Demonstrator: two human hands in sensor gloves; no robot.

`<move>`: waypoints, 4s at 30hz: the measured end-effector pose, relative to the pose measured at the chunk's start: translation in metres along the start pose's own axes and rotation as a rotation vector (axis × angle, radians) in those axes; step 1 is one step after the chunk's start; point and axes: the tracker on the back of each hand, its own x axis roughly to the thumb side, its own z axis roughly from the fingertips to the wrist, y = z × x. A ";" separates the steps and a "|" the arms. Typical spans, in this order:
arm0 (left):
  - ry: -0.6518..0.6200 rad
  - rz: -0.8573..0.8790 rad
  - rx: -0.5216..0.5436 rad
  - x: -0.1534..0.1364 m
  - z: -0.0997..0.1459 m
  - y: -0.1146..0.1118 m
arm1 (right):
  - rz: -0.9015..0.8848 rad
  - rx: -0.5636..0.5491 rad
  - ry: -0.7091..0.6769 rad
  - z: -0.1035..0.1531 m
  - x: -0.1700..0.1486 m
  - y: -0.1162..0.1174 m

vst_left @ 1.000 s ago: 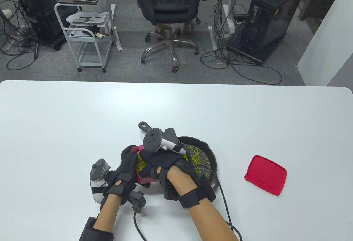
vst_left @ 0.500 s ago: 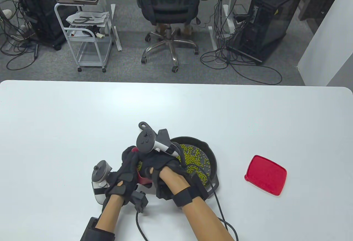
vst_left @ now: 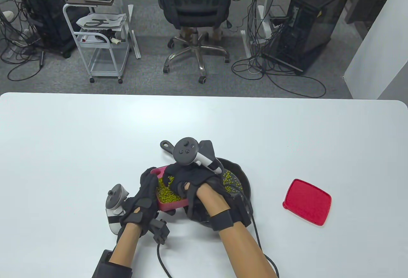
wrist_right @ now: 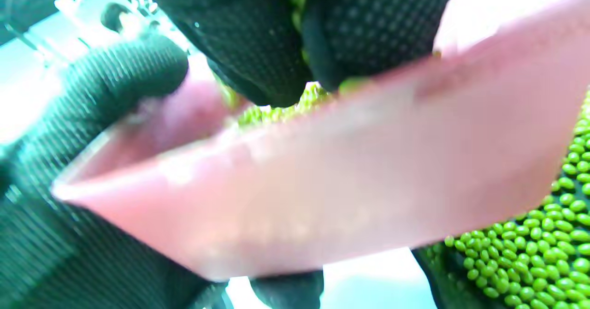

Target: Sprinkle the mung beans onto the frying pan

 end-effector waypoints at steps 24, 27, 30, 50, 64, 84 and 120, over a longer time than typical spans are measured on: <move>0.005 0.043 0.030 0.009 0.002 0.018 | 0.088 0.076 0.312 0.026 -0.126 0.008; -0.001 0.056 0.030 0.010 0.002 0.020 | 0.064 0.112 0.276 0.017 -0.120 0.022; -0.010 0.066 0.039 0.012 0.003 0.023 | 0.026 0.088 0.239 0.005 -0.110 0.029; -0.019 0.093 0.054 0.016 0.006 0.027 | 0.008 -0.204 0.320 -0.040 -0.117 -0.016; -0.006 0.060 0.050 0.014 0.005 0.027 | -0.011 0.055 0.375 0.002 -0.135 -0.022; 0.008 -0.050 0.007 0.008 0.001 0.006 | -0.071 -0.001 -0.117 0.039 -0.014 -0.024; 0.009 -0.051 0.016 0.000 -0.001 0.001 | 0.080 0.072 -0.008 -0.016 0.012 0.035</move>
